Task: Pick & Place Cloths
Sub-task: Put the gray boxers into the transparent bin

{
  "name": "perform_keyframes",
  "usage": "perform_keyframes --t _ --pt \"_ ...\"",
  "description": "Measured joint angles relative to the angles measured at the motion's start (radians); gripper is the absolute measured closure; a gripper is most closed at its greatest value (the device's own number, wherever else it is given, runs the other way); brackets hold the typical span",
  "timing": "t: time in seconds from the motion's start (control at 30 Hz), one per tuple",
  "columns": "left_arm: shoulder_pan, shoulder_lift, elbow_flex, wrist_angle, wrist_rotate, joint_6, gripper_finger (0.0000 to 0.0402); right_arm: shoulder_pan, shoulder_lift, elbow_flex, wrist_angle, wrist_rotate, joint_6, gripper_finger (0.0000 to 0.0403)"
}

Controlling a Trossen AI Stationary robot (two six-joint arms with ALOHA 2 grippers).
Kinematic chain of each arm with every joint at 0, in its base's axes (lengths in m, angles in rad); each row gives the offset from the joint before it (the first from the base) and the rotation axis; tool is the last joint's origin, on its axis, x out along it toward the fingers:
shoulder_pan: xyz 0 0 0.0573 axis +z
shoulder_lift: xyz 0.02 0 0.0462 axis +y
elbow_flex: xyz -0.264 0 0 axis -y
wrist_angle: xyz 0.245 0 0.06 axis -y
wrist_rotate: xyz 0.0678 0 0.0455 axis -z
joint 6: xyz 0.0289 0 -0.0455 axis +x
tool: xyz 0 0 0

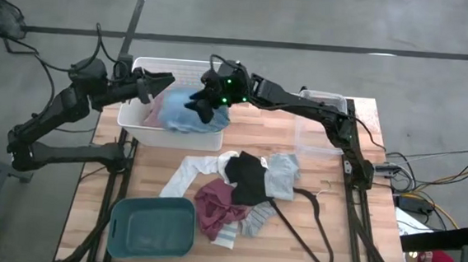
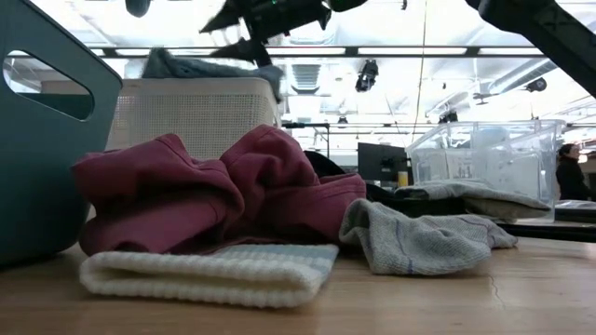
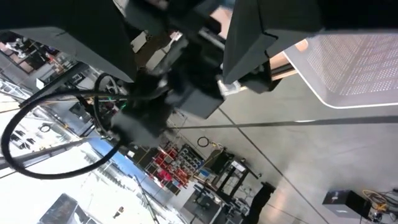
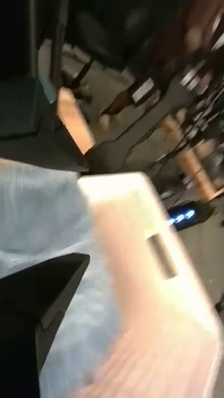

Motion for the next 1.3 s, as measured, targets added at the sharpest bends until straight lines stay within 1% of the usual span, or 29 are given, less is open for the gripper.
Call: perform_keyframes --t 0.03,0.13,0.27,0.43,0.53,0.6,0.67,0.87,0.97,1.07,1.17,1.3 --pt "0.000 0.000 0.000 0.000 0.000 0.000 0.0156 0.000 -0.001 0.002 0.020 -0.012 0.005 0.0164" --pt "0.000 0.001 0.000 -0.003 0.000 -0.001 0.0156 0.000 -0.003 0.033 0.003 -0.018 0.004 0.0139" --pt "0.000 0.001 0.000 -0.020 0.001 -0.001 0.0156 0.000 -0.009 0.073 -0.102 -0.033 -0.002 0.0116" --pt "0.000 0.011 0.000 -0.054 0.002 0.017 0.0156 0.005 -0.023 0.112 -0.236 -0.074 -0.031 0.0105" --pt "0.000 0.020 0.000 -0.055 0.025 0.018 0.0156 0.016 -0.040 0.113 -0.315 -0.085 -0.051 0.0112" --pt "0.000 0.023 0.000 -0.055 0.035 0.019 0.0156 0.024 -0.052 0.113 -0.361 -0.085 -0.059 0.0130" --pt "0.000 0.028 0.000 -0.053 0.050 0.022 0.0156 0.036 -0.065 0.113 -0.389 -0.083 -0.072 0.0158" --pt "-0.006 0.040 0.000 -0.042 0.119 0.028 0.0156 0.079 -0.110 0.113 -0.452 -0.085 -0.123 0.0275" --pt "-0.018 0.046 0.000 -0.042 0.142 0.028 0.0156 0.109 -0.134 0.113 -0.528 -0.082 -0.169 0.0334" --pt "-0.036 0.052 0.000 -0.042 0.145 0.034 0.0156 0.144 -0.149 0.113 -0.629 -0.046 -0.197 0.0383" --pt "-0.055 0.063 0.000 -0.042 0.145 0.038 0.0156 0.177 -0.156 0.112 -0.719 -0.013 -0.198 0.0389" --pt "-0.083 0.081 0.000 -0.042 0.145 0.038 0.0156 0.219 -0.163 0.112 -0.779 -0.010 -0.183 0.0394"
